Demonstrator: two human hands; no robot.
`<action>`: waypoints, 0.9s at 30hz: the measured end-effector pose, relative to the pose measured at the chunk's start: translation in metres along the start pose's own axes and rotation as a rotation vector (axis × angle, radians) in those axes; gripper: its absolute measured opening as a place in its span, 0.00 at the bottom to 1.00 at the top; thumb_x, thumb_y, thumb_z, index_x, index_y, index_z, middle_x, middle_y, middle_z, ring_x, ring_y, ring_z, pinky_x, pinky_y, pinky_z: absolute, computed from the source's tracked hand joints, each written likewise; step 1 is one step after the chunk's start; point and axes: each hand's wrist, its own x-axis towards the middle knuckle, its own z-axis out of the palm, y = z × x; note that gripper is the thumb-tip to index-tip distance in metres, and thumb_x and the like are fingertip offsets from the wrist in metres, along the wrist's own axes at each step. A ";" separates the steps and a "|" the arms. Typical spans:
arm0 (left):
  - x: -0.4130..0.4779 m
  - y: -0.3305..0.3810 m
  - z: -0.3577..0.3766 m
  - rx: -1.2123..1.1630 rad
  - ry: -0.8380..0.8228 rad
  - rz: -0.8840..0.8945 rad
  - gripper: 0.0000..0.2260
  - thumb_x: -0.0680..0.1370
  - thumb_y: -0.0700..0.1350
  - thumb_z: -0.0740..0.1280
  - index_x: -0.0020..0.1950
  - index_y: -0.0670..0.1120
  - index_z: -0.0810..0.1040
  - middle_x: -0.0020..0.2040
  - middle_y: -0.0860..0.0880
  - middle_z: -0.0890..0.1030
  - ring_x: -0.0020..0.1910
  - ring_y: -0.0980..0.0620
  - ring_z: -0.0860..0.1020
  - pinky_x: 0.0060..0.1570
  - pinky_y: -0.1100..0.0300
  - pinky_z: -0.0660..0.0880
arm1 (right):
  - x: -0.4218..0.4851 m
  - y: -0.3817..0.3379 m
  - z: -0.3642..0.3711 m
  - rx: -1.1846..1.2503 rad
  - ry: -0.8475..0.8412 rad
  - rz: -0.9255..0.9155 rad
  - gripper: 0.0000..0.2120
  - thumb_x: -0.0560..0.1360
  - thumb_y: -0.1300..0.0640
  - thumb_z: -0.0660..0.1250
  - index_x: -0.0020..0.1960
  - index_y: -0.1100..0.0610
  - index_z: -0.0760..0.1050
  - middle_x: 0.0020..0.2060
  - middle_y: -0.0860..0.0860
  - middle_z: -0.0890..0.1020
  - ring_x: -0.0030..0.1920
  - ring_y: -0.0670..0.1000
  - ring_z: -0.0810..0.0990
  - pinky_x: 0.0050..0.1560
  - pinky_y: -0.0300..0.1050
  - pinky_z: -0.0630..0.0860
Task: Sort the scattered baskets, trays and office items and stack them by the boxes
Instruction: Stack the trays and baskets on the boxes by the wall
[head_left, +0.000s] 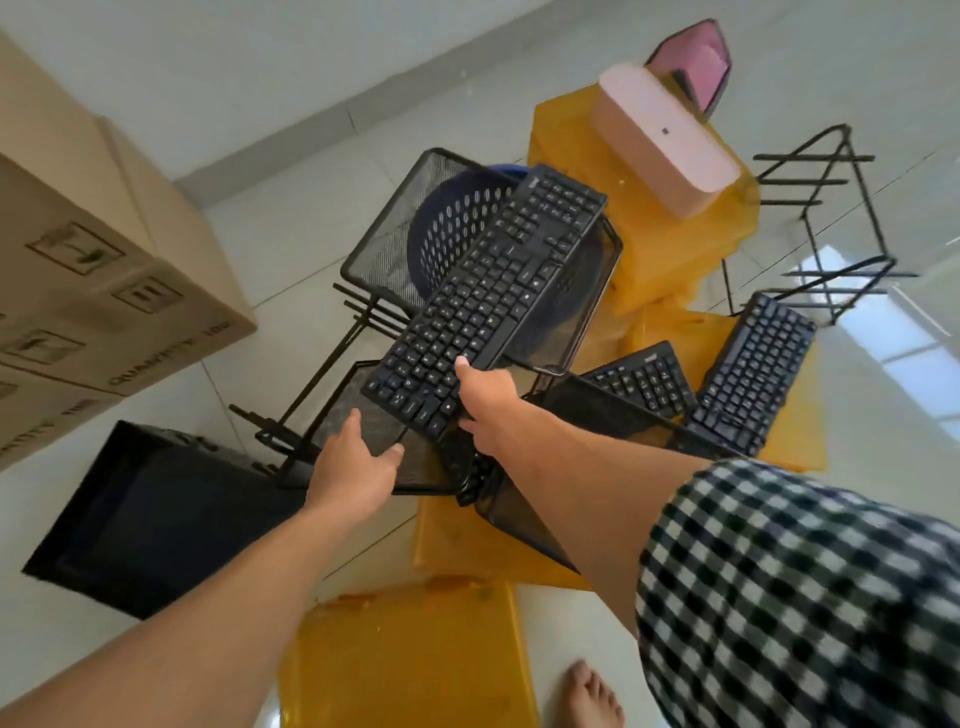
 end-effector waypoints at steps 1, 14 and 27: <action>0.005 -0.004 0.003 -0.012 0.002 0.010 0.35 0.80 0.51 0.68 0.82 0.53 0.53 0.77 0.45 0.66 0.75 0.43 0.65 0.72 0.43 0.67 | 0.006 0.002 0.006 0.028 0.006 0.015 0.31 0.81 0.45 0.65 0.77 0.60 0.61 0.69 0.56 0.73 0.67 0.59 0.73 0.69 0.58 0.72; -0.007 0.036 0.031 -0.076 -0.019 0.209 0.26 0.82 0.56 0.63 0.79 0.51 0.63 0.75 0.48 0.70 0.73 0.45 0.69 0.70 0.47 0.68 | -0.018 0.045 -0.033 0.162 0.526 -0.091 0.25 0.83 0.37 0.51 0.69 0.52 0.72 0.60 0.53 0.79 0.55 0.58 0.77 0.59 0.58 0.73; -0.031 0.071 0.100 0.093 -0.176 0.258 0.13 0.82 0.48 0.66 0.65 0.49 0.79 0.49 0.53 0.83 0.40 0.58 0.83 0.42 0.61 0.78 | -0.019 0.102 -0.161 0.307 0.736 0.152 0.32 0.81 0.33 0.51 0.76 0.52 0.66 0.67 0.55 0.76 0.63 0.61 0.75 0.65 0.60 0.69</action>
